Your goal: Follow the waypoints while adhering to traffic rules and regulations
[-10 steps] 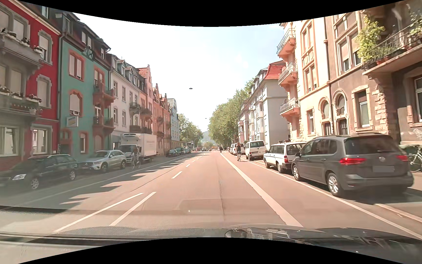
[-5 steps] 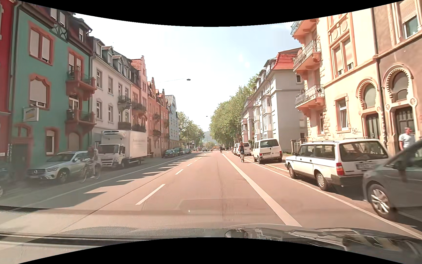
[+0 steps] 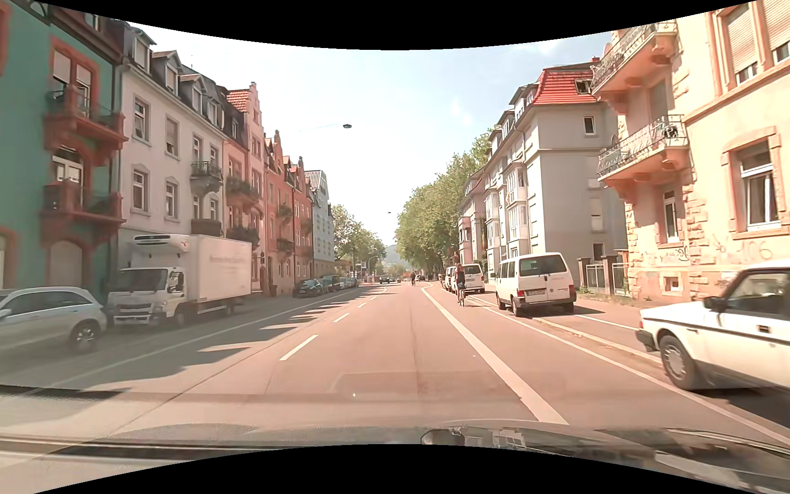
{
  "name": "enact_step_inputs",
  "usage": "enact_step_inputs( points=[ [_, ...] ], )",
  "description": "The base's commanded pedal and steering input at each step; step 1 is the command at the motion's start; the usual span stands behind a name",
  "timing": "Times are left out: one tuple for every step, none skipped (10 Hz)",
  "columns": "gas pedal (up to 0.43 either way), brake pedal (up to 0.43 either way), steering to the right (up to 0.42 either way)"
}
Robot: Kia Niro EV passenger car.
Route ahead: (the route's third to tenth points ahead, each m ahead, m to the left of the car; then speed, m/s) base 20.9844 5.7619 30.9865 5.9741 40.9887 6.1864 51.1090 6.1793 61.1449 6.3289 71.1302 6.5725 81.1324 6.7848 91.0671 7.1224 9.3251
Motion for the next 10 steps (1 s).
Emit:
enact_step_inputs(
  points=[
    [0.157, 0.0, -0.011],
    [0.177, 0.0, -0.011],
    [0.209, 0.0, -0.011],
    [0.209, 0.0, -0.011],
    [0.22, 0.0, -0.011],
    [0.22, 0.0, -0.011],
    [0.22, 0.0, -0.011],
    [0.22, 0.0, -0.011],
    [0.22, 0.0, -0.01],
    [0.22, 0.0, -0.01]
  ],
)
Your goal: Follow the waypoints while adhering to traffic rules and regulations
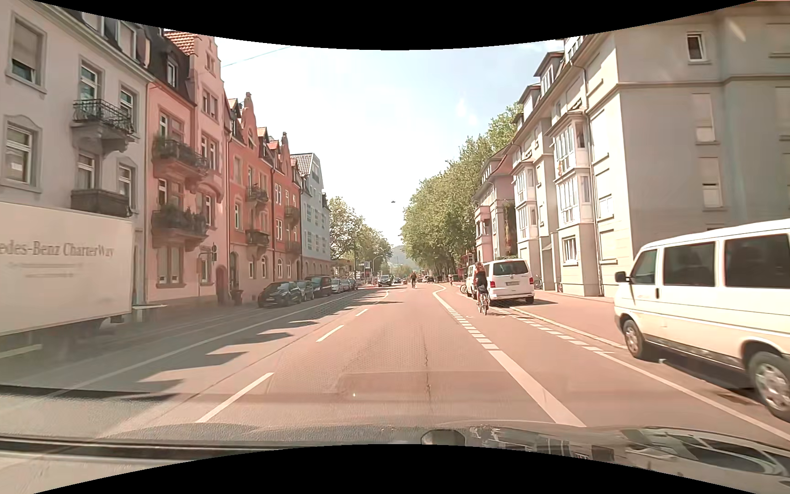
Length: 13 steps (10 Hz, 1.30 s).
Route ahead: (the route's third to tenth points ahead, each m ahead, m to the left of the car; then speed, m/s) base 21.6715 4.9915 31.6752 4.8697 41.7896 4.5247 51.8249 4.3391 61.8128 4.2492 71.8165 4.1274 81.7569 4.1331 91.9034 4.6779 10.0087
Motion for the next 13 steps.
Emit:
enact_step_inputs(
  points=[
    [0.22, 0.0, -0.01],
    [0.22, 0.0, -0.009],
    [0.22, 0.0, -0.009],
    [0.22, 0.0, -0.009],
    [0.22, 0.0, -0.009],
    [0.22, 0.0, -0.009],
    [0.209, 0.0, -0.008],
    [0.197, 0.0, -0.004],
    [0.189, 0.0, -0.002],
    [0.177, 0.0, -0.002],
    [0.169, 0.0, -0.002],
    [0.15, 0.0, -0.001],
    [0.138, 0.0, -0.001]
  ],
)
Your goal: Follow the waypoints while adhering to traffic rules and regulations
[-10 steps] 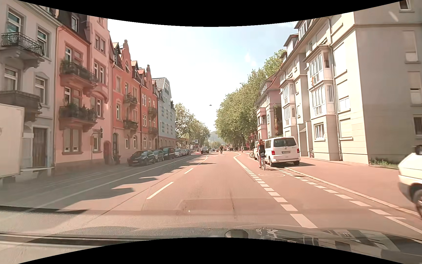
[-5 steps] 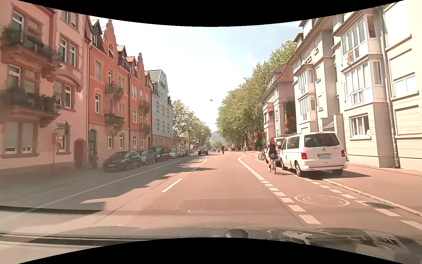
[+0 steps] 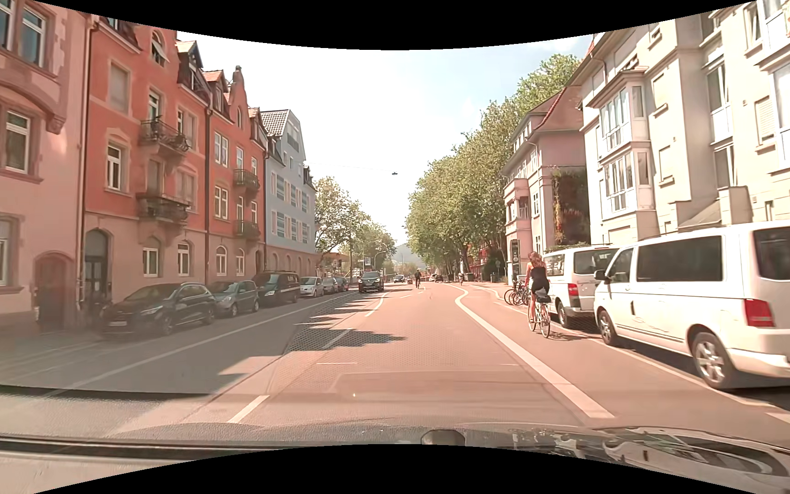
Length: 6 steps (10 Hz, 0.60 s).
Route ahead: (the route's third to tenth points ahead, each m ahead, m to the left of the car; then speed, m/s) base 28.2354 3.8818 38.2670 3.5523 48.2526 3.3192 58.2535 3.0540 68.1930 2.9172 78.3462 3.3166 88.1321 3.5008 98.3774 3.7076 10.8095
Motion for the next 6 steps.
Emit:
enact_step_inputs(
  points=[
    [0.138, 0.0, -0.001],
    [0.138, 0.0, -0.001],
    [0.138, 0.0, -0.001],
    [0.138, 0.0, 0.0],
    [0.138, 0.0, 0.0],
    [0.138, 0.0, 0.002]
  ],
)
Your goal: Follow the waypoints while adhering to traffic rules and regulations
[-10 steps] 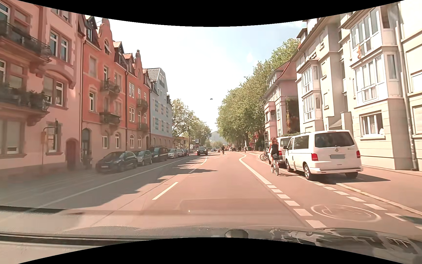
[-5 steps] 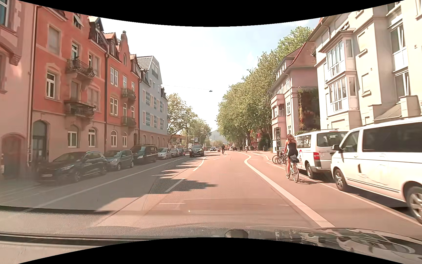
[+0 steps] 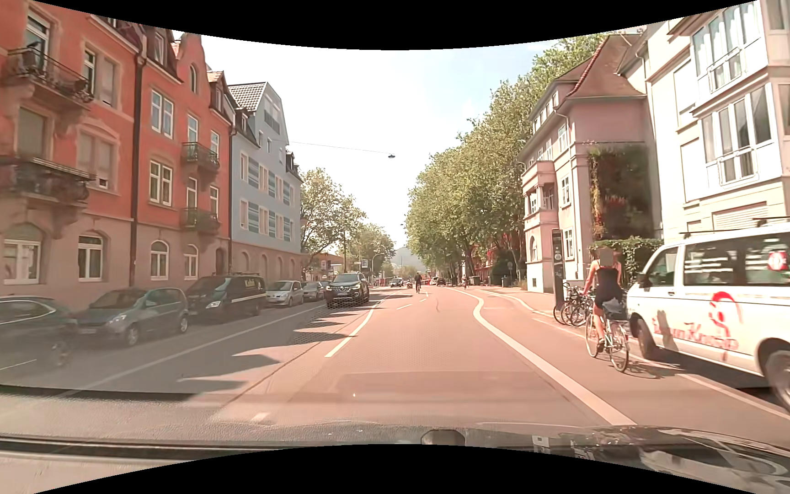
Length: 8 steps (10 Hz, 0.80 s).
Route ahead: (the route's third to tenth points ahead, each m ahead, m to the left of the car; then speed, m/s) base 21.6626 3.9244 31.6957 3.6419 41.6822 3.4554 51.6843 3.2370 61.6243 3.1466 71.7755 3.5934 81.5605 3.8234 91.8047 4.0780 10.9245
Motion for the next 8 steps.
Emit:
enact_step_inputs(
  points=[
    [0.138, 0.0, 0.006],
    [0.138, 0.0, 0.009],
    [0.138, 0.0, 0.014],
    [0.138, 0.0, 0.021],
    [0.138, 0.0, 0.026],
    [0.118, 0.0, 0.033],
    [0.118, 0.0, 0.036],
    [0.11, 0.0, 0.036]
  ],
)
